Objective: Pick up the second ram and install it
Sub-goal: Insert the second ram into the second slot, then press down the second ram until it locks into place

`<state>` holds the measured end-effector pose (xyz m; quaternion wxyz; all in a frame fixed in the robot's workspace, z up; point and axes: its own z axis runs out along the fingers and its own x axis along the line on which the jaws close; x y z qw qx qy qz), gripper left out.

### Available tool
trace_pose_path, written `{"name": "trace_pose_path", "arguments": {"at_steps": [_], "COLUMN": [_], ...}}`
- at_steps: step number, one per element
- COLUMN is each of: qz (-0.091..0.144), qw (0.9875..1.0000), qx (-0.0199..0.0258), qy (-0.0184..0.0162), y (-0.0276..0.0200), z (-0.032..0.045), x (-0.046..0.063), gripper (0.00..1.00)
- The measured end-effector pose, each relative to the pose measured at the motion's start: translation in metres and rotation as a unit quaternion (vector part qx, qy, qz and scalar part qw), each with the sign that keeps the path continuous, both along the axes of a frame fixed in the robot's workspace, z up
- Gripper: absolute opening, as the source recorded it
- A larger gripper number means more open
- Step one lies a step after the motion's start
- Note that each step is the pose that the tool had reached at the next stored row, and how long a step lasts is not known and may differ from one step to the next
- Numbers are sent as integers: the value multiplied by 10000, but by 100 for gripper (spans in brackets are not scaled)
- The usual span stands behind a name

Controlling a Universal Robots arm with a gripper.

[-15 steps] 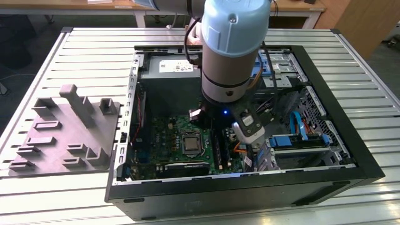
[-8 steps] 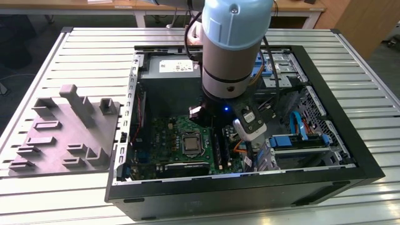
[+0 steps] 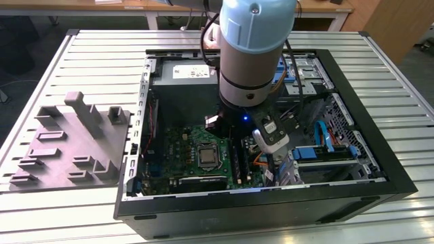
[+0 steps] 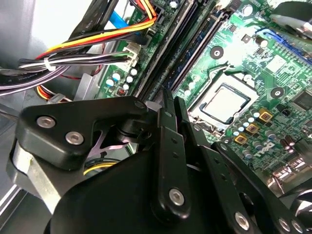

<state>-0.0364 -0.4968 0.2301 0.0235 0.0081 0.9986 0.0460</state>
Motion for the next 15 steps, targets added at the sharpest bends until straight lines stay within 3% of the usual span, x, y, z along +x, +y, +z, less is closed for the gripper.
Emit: {"name": "trace_pose_path", "arguments": {"at_steps": [15], "qz": [-1], "qw": [10000], "qx": [0], "qy": [0], "y": [-8], "z": [-40], "x": [23], "gripper": [19]}}
